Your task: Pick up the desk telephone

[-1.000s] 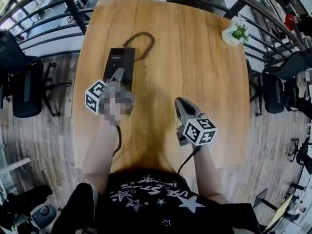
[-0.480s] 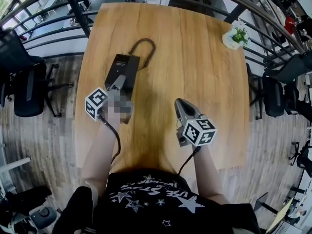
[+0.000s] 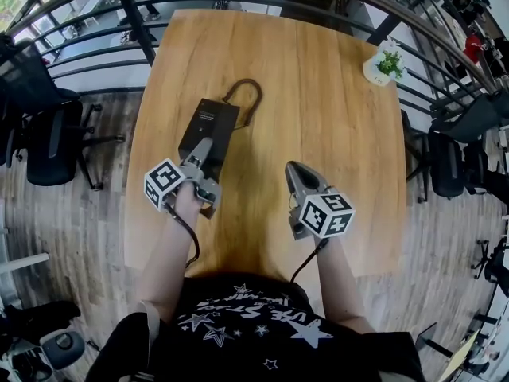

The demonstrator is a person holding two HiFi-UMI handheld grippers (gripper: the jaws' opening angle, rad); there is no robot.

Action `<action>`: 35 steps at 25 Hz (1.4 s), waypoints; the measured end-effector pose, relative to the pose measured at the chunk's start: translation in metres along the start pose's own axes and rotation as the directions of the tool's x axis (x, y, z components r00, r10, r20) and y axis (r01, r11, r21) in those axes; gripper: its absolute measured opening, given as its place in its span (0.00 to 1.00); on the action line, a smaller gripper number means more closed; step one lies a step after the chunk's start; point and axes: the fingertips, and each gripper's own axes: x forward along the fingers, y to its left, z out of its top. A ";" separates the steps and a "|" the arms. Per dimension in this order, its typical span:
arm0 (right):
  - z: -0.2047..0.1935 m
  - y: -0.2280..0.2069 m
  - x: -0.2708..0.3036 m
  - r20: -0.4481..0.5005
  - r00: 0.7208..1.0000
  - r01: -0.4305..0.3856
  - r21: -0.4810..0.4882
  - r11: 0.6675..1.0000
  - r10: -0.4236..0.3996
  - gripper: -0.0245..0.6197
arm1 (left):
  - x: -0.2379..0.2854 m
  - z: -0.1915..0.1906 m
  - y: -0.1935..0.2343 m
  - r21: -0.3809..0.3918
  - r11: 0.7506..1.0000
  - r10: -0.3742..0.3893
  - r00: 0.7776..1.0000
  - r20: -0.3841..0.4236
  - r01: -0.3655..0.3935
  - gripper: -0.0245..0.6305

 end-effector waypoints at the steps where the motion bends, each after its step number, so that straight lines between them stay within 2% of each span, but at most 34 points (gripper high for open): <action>1: 0.000 0.002 -0.003 0.002 1.000 -0.003 -0.002 1.000 0.003 0.04 | -0.004 -0.003 -0.002 0.009 1.000 -0.007 1.000 -0.004 0.007 0.33; 10: -0.001 0.020 -0.013 0.038 0.997 -0.072 -0.023 0.997 0.073 0.04 | -0.044 -0.019 -0.027 0.045 0.994 -0.100 0.995 -0.001 0.100 0.33; 13: 0.000 0.022 -0.018 0.039 0.994 -0.104 -0.027 0.994 0.105 0.04 | -0.057 -0.029 -0.038 0.035 0.989 -0.143 0.989 0.023 0.142 0.33; 20: 0.004 0.026 -0.037 0.043 0.984 -0.171 -0.065 0.983 0.174 0.04 | -0.085 -0.057 -0.053 0.076 0.979 -0.197 0.978 0.064 0.192 0.33; 30: -0.004 0.040 -0.073 -0.001 0.957 -0.287 -0.125 0.950 0.290 0.04 | -0.136 -0.097 -0.064 0.096 0.977 -0.205 0.965 0.164 0.192 0.33; 35: -0.010 0.029 -0.103 -0.037 0.936 -0.351 -0.140 0.926 0.350 0.04 | -0.159 -0.135 -0.067 0.083 0.979 -0.203 0.950 0.238 0.189 0.33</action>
